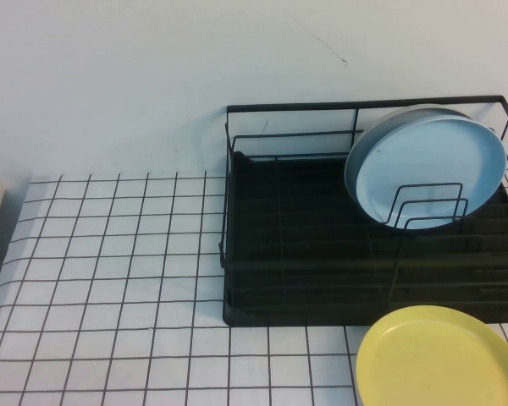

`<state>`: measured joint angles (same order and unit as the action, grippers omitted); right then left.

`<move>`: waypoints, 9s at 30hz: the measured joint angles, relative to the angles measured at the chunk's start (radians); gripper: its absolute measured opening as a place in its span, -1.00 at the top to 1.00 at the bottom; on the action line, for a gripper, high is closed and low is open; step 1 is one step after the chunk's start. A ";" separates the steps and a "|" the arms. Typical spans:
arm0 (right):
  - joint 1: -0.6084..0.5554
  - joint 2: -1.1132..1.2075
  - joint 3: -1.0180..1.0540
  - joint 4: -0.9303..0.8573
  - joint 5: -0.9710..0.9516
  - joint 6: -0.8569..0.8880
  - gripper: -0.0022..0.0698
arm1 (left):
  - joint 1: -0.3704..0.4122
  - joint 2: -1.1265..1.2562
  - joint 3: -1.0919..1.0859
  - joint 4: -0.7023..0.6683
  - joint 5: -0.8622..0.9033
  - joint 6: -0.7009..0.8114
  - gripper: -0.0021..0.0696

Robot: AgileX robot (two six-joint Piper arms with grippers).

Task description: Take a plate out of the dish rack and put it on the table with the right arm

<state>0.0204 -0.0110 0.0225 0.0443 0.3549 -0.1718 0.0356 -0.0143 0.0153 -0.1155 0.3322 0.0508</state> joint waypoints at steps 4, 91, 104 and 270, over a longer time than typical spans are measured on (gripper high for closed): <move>0.000 0.000 0.000 0.000 0.000 0.000 0.95 | 0.000 0.000 0.000 0.000 0.000 0.000 0.95; 0.097 1.706 -1.183 0.116 -0.175 -0.650 -0.75 | 0.000 0.000 0.000 0.000 0.000 0.000 0.95; 0.097 1.792 -1.261 0.116 -0.177 -0.650 0.11 | 0.000 0.000 0.000 0.000 0.000 0.000 0.95; -0.011 -0.001 -0.003 -0.061 0.006 0.079 0.95 | 0.000 0.000 0.000 0.000 0.000 0.000 0.95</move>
<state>0.0092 -0.0122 0.0190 -0.0164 0.3605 -0.0925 0.0356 -0.0143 0.0153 -0.1155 0.3322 0.0508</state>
